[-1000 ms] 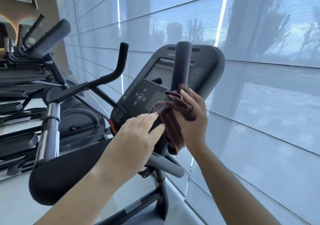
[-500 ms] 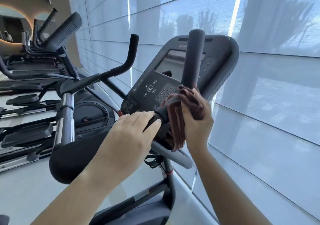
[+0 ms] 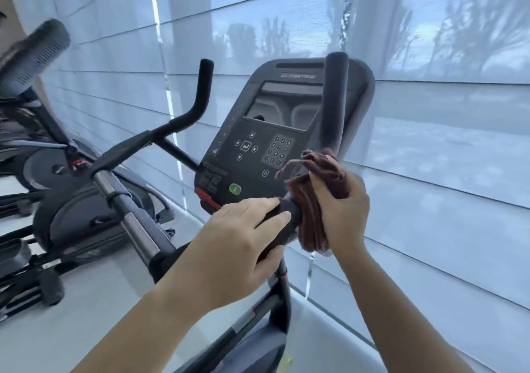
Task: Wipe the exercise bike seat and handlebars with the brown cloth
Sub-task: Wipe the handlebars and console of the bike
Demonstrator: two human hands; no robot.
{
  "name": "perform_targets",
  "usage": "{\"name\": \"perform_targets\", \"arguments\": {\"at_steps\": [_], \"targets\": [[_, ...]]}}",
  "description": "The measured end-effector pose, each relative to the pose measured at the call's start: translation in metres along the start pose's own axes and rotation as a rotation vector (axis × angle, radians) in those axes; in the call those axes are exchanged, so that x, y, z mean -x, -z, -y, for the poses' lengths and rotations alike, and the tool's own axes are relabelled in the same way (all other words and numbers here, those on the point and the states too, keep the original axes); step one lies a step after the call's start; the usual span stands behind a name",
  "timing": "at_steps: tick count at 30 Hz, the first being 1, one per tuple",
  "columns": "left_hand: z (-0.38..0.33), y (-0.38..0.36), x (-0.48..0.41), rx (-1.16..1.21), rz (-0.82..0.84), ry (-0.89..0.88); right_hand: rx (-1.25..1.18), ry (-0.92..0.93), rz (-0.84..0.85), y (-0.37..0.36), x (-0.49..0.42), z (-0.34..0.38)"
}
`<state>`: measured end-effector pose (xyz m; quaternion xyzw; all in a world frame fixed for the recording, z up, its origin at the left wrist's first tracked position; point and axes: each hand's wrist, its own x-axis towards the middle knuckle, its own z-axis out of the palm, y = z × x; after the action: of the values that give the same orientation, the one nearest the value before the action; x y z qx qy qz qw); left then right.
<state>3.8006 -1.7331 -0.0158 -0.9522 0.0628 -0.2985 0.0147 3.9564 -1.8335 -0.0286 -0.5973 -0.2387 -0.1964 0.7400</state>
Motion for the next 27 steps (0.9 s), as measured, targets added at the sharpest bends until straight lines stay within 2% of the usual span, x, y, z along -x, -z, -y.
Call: {"name": "perform_targets", "arguments": {"at_steps": [3, 8, 9, 12, 14, 21, 27], "targets": [[0.014, 0.001, 0.011, 0.084, -0.023, -0.06, 0.157, 0.031, 0.067, 0.009, 0.005, 0.015], [0.031, -0.001, 0.026, 0.191, -0.056, -0.135, 0.477, 0.32, -0.015, 0.004, -0.026, 0.056], [0.032, -0.001, 0.027, 0.204, -0.059, -0.145, 0.563, 0.333, 0.027, -0.003, -0.037, 0.062], [0.034, -0.003, 0.029, 0.223, -0.069, -0.163, 0.939, 0.258, 0.295, -0.029, -0.048, 0.059], [0.036, -0.004, 0.031, 0.238, -0.082, -0.171, 1.081, 0.218, 0.346, -0.037, -0.039, 0.052], [0.043, -0.008, 0.037, 0.28, -0.129, -0.203, 0.996, 0.234, 0.358, -0.028, 0.007, 0.063], [0.048, -0.009, 0.044, 0.304, -0.126, -0.224, 1.101, 0.207, 0.258, -0.046, -0.015, 0.058]]}}
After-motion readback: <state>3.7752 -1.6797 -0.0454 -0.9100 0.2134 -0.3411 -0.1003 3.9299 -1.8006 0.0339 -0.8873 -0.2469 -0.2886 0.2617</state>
